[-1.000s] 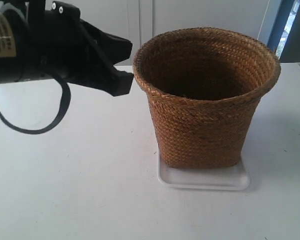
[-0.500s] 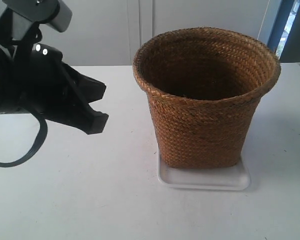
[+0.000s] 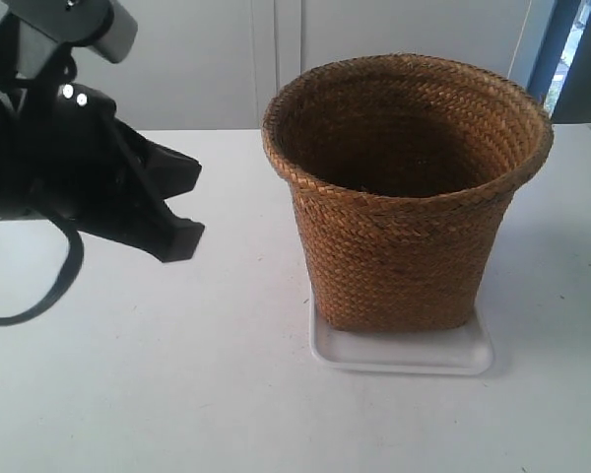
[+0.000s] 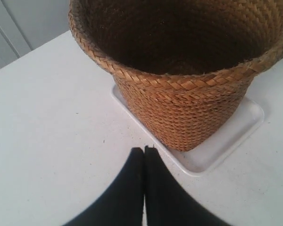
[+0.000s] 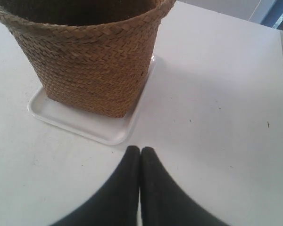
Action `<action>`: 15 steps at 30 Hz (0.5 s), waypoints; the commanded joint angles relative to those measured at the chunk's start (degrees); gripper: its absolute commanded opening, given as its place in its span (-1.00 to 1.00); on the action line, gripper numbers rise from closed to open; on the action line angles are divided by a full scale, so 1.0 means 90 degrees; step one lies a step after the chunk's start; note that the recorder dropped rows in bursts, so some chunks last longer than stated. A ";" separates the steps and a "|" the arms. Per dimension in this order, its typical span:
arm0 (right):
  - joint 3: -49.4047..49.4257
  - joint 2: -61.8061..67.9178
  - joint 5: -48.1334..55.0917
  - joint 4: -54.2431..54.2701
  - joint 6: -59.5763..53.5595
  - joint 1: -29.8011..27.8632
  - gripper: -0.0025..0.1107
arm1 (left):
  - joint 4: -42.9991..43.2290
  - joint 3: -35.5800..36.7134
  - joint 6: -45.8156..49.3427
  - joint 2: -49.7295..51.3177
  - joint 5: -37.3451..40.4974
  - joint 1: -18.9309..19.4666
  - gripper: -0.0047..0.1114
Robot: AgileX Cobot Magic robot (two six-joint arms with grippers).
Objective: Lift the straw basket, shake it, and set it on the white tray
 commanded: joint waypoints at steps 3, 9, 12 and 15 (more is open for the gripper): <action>0.0032 -0.0042 0.0022 -0.0017 0.0030 -0.0021 -0.96 | -0.1500 0.0049 -0.0360 -0.0534 0.0473 0.1395 -0.92; 0.0032 -0.0042 0.0022 -0.0017 0.0030 -0.0021 -0.96 | -0.2292 0.0124 -0.0039 -0.1310 0.2011 0.3273 -0.92; 0.0032 -0.0042 0.0022 -0.0017 0.0030 -0.0021 -0.96 | -0.2292 0.0578 0.1404 -0.2285 0.1501 0.3641 -0.92; 0.0032 -0.0042 0.0022 -0.0017 0.0030 -0.0021 -0.96 | -0.2277 0.1116 0.1828 -0.3014 0.1446 0.3887 -0.92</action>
